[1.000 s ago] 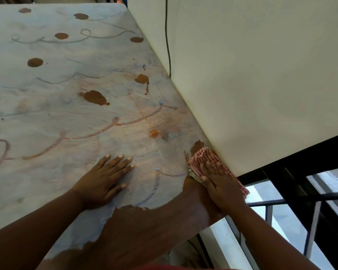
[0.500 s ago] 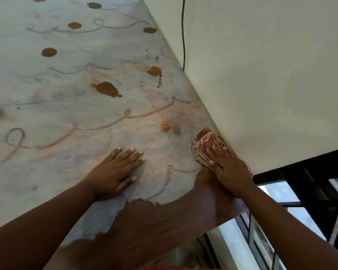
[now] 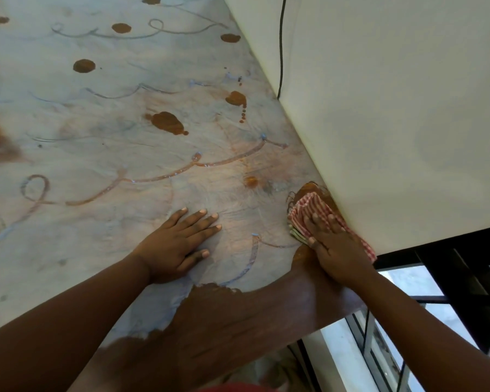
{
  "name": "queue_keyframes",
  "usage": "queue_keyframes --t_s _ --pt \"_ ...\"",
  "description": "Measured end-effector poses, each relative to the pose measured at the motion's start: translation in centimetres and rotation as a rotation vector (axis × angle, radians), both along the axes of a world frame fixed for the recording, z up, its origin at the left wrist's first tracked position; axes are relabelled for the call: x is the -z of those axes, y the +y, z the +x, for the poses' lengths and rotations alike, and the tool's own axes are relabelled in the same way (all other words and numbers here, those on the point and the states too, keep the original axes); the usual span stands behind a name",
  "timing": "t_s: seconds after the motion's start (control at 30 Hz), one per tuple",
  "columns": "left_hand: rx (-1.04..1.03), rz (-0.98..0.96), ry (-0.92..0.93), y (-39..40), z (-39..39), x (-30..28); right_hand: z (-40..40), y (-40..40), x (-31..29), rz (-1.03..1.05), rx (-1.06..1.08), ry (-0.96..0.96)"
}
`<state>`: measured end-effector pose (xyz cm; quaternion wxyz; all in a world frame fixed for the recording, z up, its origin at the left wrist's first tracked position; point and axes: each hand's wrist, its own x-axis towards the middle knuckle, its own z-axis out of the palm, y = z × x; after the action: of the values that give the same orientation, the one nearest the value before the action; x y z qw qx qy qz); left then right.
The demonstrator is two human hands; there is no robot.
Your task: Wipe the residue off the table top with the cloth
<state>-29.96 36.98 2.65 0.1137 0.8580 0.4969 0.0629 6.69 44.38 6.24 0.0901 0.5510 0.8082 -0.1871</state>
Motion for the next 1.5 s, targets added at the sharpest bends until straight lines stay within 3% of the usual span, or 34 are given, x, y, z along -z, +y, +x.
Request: queue_keyframes --t_s 0.23,0.4,0.53,0.63,0.77,0.9,1.03,1.17,1.3,1.4,1.5 --pt "-0.007 -0.010 0.019 0.0 -0.1 0.1 -2.7 1.1 0.1 0.000 0.183 -0.059" --pt "-0.007 -0.015 0.023 0.0 -0.1 0.0 -5.8 -3.2 1.0 0.015 -0.045 -0.029" --pt "-0.005 -0.012 0.007 0.0 0.0 0.0 -3.2 -5.8 -1.0 -0.034 -0.091 0.040" --pt "-0.008 -0.006 0.008 0.0 -0.1 0.2 -1.3 -3.6 -1.8 -0.010 -0.029 -0.057" --pt "-0.004 -0.007 0.009 0.1 -0.1 0.3 -5.2 -1.2 -1.1 -0.040 0.079 -0.052" --pt "0.000 0.002 0.019 -0.1 -0.2 0.4 -9.6 -4.6 -0.6 -0.028 -0.056 0.018" --pt "0.000 0.008 0.003 0.0 -0.1 0.3 -7.3 -7.6 -1.0 -0.087 -0.167 0.058" --pt "0.002 0.019 -0.006 0.0 -0.1 0.5 -5.3 -4.9 -0.7 -0.018 -0.062 0.034" --pt "-0.001 0.021 -0.017 0.0 -0.2 0.7 -10.1 -3.2 0.4 0.053 -0.011 -0.088" --pt "0.008 0.048 -0.024 -0.1 -0.1 0.6 -13.3 -6.3 -0.2 0.064 -0.110 0.006" --pt "0.015 0.041 -0.052 -0.1 -0.2 0.6 -11.5 -9.9 -0.3 -0.042 -0.259 0.127"
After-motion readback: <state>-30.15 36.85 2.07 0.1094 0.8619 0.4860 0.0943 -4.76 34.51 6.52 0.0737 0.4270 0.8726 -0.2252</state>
